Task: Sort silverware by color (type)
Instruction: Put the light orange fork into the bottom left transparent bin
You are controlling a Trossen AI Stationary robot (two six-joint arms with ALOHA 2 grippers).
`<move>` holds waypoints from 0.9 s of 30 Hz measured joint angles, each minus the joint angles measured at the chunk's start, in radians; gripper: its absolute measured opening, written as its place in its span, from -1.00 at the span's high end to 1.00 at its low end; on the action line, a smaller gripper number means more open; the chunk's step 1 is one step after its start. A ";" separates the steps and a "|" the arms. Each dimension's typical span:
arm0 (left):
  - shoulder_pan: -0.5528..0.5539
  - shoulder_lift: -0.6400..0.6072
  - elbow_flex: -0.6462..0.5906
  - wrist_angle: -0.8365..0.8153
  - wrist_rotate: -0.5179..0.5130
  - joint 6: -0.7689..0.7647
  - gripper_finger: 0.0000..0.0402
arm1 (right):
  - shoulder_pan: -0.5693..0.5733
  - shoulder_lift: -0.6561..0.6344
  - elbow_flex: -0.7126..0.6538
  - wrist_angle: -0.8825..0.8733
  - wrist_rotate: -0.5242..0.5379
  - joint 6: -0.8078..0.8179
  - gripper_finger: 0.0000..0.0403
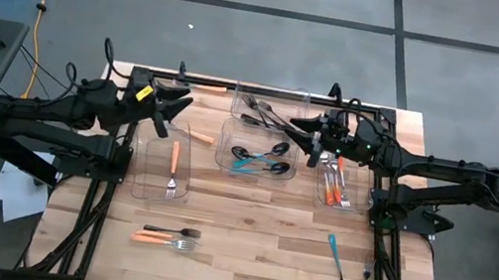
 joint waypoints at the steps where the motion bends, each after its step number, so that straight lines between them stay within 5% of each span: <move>1: 0.000 0.002 0.000 0.002 0.000 0.004 0.31 | 0.000 0.000 0.000 0.000 0.000 0.002 0.02; 19: 0.052 0.035 0.002 -0.023 -0.056 -0.029 0.30 | 0.000 0.000 0.000 -0.005 0.045 -0.001 0.02; 22: 0.110 0.070 0.048 -0.182 -0.027 -0.097 0.30 | 0.000 0.001 0.000 -0.005 0.087 -0.001 0.02; 27: 0.252 0.204 0.222 -0.498 0.170 -0.090 0.30 | 0.000 0.001 0.000 -0.006 0.094 -0.001 0.02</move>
